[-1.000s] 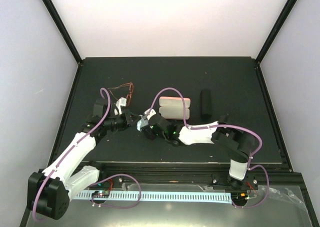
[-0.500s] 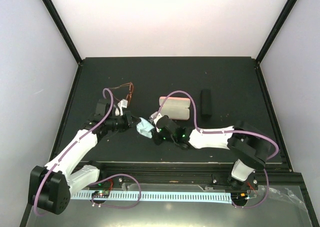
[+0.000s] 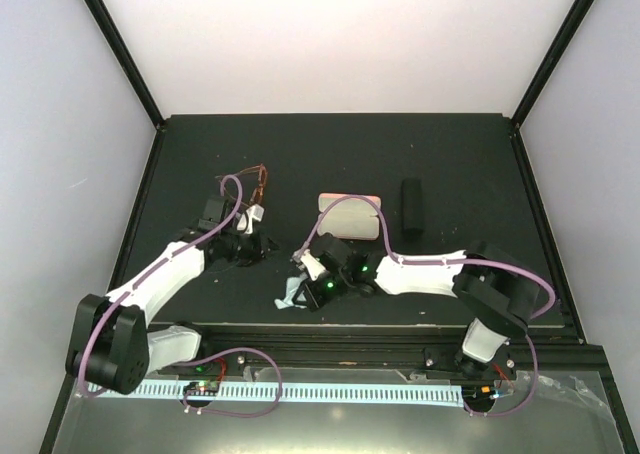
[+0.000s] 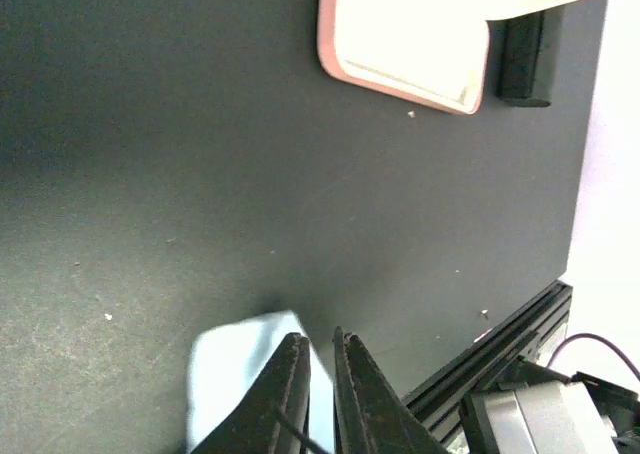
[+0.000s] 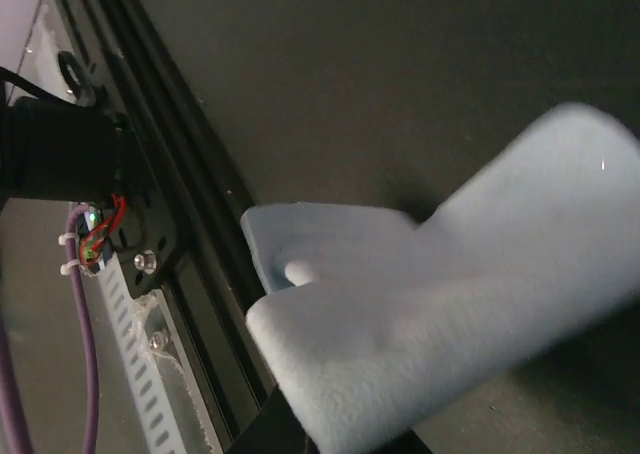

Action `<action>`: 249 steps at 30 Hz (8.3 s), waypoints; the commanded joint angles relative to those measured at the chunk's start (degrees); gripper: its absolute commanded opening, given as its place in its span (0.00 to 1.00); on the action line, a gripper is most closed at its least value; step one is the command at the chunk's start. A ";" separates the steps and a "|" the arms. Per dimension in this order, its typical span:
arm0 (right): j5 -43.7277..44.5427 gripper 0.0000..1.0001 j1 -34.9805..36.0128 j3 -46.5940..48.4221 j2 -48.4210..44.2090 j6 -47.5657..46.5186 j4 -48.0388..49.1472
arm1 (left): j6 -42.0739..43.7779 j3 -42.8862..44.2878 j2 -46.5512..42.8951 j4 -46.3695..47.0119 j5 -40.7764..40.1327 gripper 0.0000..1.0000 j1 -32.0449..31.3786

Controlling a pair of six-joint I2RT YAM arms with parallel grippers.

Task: Organize the sunglasses
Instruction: Pick up the glasses cleaning cloth from the center of the board, then place the glasses cleaning cloth at the center of the board, then adjust the glasses cleaning cloth at the center of the board.

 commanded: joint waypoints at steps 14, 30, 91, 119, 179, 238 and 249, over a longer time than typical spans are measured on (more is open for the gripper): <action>9.58 0.03 -3.11 -3.54 -0.09 4.99 -11.14 | 2.30 -0.76 9.13 7.36 -0.44 0.22 -3.99; 33.98 0.24 -3.32 -3.95 -3.32 4.72 -27.05 | 1.09 -3.81 11.07 12.84 0.00 0.28 -10.88; 31.68 0.31 -4.47 -1.14 -4.74 3.50 -18.05 | -1.05 -5.42 12.76 21.10 -3.19 0.11 -20.64; 22.24 0.18 -4.48 -7.35 -8.50 4.82 -13.04 | -0.97 -2.91 15.23 23.23 1.99 0.16 -21.58; 22.30 0.11 -5.13 -18.75 -10.55 9.66 -13.76 | 12.29 11.35 33.33 11.75 -21.24 0.15 -26.39; 44.12 0.33 -13.44 -2.43 -4.00 0.29 -10.75 | 1.45 -4.43 13.79 22.02 -12.83 0.32 -25.69; 41.38 0.44 -15.01 -5.64 -5.36 2.03 -11.51 | 6.40 10.46 19.42 6.57 -32.29 0.52 -23.31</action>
